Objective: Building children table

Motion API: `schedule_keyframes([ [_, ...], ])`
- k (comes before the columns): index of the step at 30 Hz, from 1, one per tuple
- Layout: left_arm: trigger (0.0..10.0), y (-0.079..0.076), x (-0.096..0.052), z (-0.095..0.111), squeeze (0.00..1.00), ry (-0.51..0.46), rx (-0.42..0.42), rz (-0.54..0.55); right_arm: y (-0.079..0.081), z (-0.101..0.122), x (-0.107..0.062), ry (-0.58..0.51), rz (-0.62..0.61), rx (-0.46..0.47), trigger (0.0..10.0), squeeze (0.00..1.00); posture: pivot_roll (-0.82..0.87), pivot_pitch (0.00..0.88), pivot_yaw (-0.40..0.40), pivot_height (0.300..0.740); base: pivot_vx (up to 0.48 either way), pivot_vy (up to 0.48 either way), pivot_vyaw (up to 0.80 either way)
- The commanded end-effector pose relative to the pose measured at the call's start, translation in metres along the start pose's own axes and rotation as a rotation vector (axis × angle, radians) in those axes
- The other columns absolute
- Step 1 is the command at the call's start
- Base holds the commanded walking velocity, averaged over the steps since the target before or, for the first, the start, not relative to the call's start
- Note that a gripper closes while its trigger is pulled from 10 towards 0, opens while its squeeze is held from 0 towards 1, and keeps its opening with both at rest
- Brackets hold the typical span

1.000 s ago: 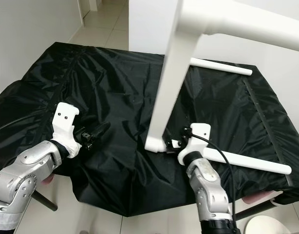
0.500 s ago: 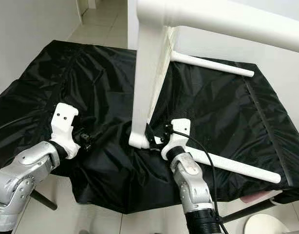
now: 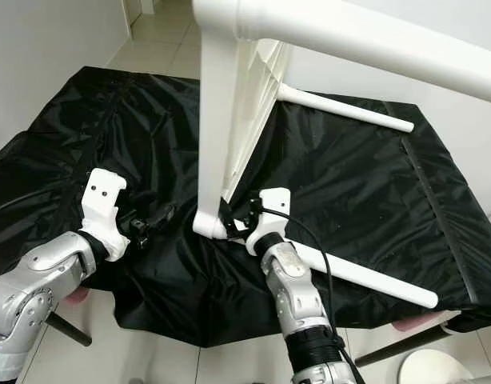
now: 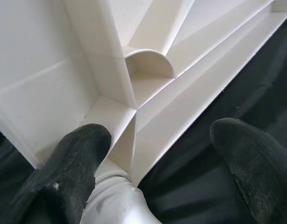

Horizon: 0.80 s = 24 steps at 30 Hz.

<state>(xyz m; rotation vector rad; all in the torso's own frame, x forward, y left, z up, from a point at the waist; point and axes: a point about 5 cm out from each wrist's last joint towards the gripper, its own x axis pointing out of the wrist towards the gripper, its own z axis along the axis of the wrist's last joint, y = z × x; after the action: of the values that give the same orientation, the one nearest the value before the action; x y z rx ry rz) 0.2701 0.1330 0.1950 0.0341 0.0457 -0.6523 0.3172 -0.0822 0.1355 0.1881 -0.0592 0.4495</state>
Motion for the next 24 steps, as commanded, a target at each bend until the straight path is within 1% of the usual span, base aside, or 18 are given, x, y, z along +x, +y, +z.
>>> schedule_keyframes([
  [1,10.0,-0.007,-0.002,0.001,0.0,0.006,0.007,-0.099,0.011,-0.021,0.001,0.093,0.046,0.015,10.0,0.0,0.14,0.128,-0.022,0.74,0.0,0.0,0.0],
  [9,10.0,-0.006,-0.002,0.003,0.0,0.005,0.015,-0.108,0.022,-0.022,0.013,0.09,0.087,0.005,10.0,0.0,0.14,0.126,-0.02,0.74,0.0,0.0,0.0],
  [12,10.0,-0.008,-0.001,0.003,0.0,0.003,0.011,-0.118,0.028,-0.022,0.025,0.085,0.1,0.005,10.0,0.0,0.14,0.124,-0.022,0.74,0.0,0.0,0.0],
  [15,10.0,-0.009,-0.001,0.003,0.0,0.0,0.011,-0.123,0.028,-0.021,0.025,0.076,0.097,0.005,10.0,0.0,0.14,0.121,-0.03,0.74,0.0,0.0,0.0],
  [18,10.0,-0.009,-0.002,0.004,0.0,-0.003,0.013,-0.126,0.023,-0.022,0.02,0.064,0.087,-0.009,10.0,0.0,0.14,0.121,-0.031,0.74,0.0,0.0,0.0],
  [19,10.0,-0.01,-0.002,0.004,0.0,-0.005,0.014,-0.127,0.019,-0.023,0.016,0.065,0.076,-0.014,10.0,0.0,0.14,0.119,-0.034,0.74,0.0,0.0,0.0],
  [20,10.0,-0.01,-0.002,0.004,0.0,-0.005,0.014,-0.127,0.019,-0.023,0.016,0.065,0.076,-0.014,10.0,0.0,0.14,0.119,-0.034,0.74,0.0,0.0,0.0],
  [22,10.0,-0.009,-0.001,0.004,0.0,-0.006,0.017,-0.126,0.009,-0.024,0.008,0.053,0.057,-0.02,10.0,0.0,0.14,0.117,-0.035,0.74,0.0,0.0,0.0],
  [24,10.0,-0.009,-0.001,0.004,0.0,-0.006,0.018,-0.125,0.006,-0.024,0.006,0.045,0.053,-0.015,10.0,0.0,0.13,0.115,-0.036,0.74,0.0,0.0,0.0],
])
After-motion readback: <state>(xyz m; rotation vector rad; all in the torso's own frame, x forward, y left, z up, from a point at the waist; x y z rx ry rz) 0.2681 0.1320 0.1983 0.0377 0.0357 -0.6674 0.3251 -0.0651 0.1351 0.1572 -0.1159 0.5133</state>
